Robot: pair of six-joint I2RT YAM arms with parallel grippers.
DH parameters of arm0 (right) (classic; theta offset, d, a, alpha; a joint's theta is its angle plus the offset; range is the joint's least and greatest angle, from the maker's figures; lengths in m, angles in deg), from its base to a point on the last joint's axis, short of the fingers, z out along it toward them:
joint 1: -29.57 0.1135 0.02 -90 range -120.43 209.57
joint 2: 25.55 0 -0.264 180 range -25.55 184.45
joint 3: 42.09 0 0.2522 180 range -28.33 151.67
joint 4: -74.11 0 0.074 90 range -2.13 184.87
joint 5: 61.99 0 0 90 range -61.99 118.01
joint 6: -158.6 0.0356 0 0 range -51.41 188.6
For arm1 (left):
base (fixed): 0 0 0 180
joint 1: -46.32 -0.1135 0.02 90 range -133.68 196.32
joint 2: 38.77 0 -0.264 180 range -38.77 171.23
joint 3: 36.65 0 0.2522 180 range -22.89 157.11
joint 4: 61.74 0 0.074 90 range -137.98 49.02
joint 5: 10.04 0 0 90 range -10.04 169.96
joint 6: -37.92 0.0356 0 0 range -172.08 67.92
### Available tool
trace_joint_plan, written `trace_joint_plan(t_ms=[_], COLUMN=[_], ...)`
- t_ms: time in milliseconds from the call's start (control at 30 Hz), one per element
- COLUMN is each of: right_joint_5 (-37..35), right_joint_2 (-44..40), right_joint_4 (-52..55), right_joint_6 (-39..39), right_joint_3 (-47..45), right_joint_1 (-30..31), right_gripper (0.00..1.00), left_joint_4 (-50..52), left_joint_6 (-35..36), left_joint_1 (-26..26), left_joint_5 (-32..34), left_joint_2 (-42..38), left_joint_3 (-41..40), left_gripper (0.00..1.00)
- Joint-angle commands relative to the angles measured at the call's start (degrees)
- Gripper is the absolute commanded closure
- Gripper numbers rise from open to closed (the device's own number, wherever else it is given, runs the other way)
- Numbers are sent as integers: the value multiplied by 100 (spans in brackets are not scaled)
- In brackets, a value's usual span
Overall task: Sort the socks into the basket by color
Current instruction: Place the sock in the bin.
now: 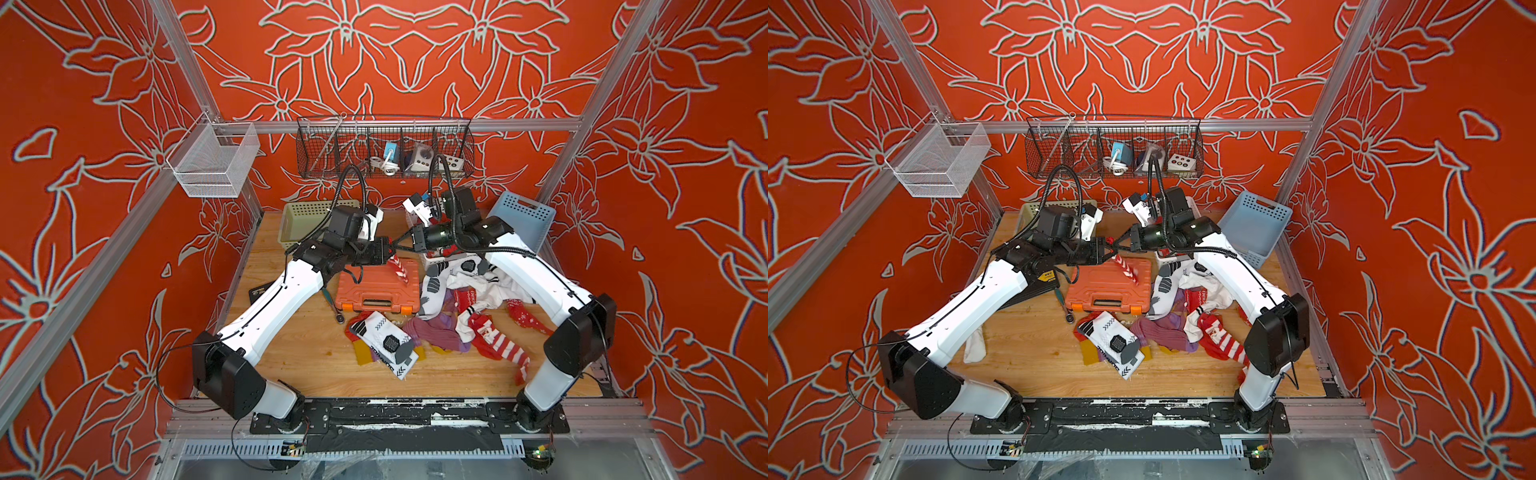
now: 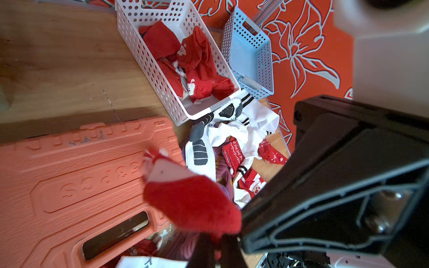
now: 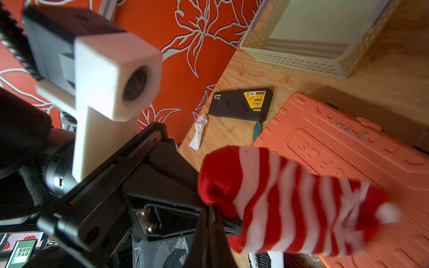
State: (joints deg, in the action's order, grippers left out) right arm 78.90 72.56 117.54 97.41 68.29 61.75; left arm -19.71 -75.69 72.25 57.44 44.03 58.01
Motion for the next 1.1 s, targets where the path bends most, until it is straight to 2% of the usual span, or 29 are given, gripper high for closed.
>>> trace_joint_plan(t_ms=[0,1067], right_joint_5=[-47,-656], right_joint_2=[77,-223], right_joint_4=[100,421], right_joint_6=[-148,-421], right_joint_3=[114,-34], right_joint_1=[108,-251], right_gripper=[100,100], left_joint_4=[-397,-471], left_joint_6=[152,44], left_joint_1=[159,87], left_joint_5=[-298,-209], left_joint_2=[-50,-282], left_joint_3=[199,-180], left_gripper=[100,100])
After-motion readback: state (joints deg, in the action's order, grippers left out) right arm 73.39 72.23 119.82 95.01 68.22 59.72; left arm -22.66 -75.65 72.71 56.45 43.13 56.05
